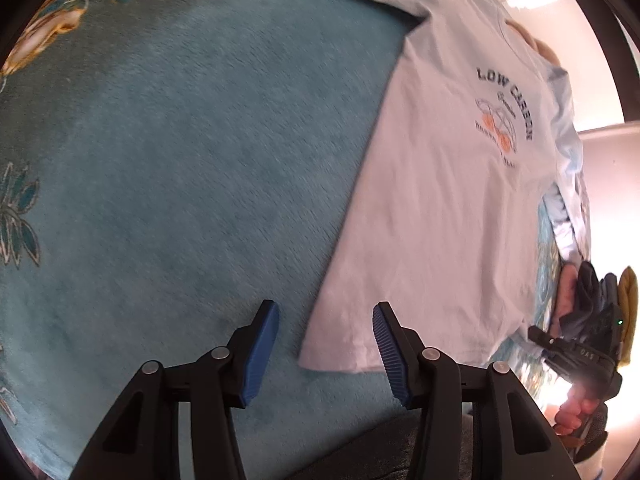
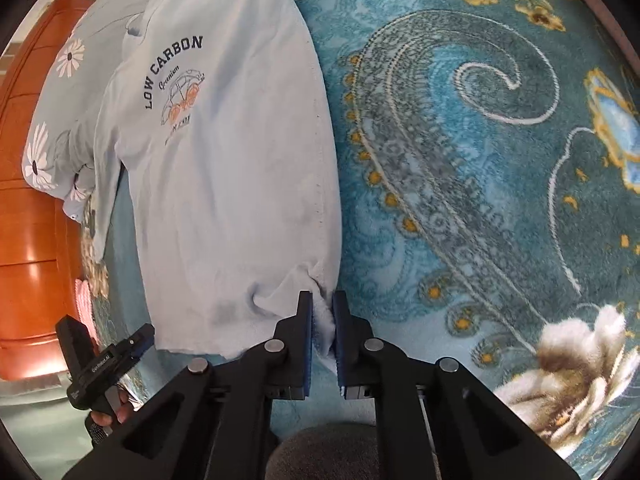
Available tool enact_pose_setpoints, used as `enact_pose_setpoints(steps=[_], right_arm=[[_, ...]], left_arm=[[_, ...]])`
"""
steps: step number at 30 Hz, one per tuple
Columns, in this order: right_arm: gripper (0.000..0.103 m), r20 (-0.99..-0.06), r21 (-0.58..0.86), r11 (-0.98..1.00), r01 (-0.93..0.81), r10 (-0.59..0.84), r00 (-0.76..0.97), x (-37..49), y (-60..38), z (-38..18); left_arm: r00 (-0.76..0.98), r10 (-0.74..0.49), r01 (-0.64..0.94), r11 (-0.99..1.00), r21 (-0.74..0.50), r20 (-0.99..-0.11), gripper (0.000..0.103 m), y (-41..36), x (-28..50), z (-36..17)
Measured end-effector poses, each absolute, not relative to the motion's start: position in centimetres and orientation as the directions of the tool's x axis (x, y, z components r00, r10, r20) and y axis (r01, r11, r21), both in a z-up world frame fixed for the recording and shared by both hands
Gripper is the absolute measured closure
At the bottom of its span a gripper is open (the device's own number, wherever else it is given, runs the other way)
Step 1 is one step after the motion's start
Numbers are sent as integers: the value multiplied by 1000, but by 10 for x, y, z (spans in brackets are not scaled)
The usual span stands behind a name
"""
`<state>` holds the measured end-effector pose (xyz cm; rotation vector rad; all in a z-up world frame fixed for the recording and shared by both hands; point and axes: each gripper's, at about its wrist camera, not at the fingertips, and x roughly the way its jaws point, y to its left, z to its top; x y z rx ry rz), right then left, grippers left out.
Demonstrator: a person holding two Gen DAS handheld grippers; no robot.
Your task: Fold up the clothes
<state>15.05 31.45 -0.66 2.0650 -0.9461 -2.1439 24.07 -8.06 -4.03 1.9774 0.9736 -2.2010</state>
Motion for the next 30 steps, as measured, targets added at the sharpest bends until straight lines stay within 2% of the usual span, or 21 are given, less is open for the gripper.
enact_pose_setpoints(steps=[2,4,5,7,10,18,21,27,30], right_arm=[[94,-901,431,-811,-395,-414,-134,155,315,-5],[94,-893,447,-793,-413,-425,-150,158,319,-5],[94,-884,464,-780,-421,-441,-157,159,320,-5],[94,-880,471,-767,-437,-446,-165,163,323,-3],[90,-868,490,-752,-441,-471,-161,166,320,-4],[90,-857,510,-733,-451,-477,-193,177,320,1],[98,-879,476,-768,-428,-434,-199,182,322,9],[99,-870,490,-790,-368,-421,-256,190,321,34],[99,-895,446,-813,-376,-397,-203,197,320,18]], left_arm=[[-187,382,409,-808,-425,-905,55,-81,238,-41],[-175,384,414,-807,-421,-907,66,-79,238,-42],[-170,378,416,-810,-414,-910,69,-79,238,-42],[-160,369,419,-814,-402,-915,84,-79,239,-43],[-154,386,418,-808,-414,-909,92,-78,244,-45],[-175,353,430,-812,-394,-919,99,-82,250,-40],[-207,303,419,-832,-364,-930,99,-84,254,-27],[-302,248,371,-859,-353,-921,100,-95,266,23],[-280,206,346,-889,-299,-938,99,-94,273,24]])
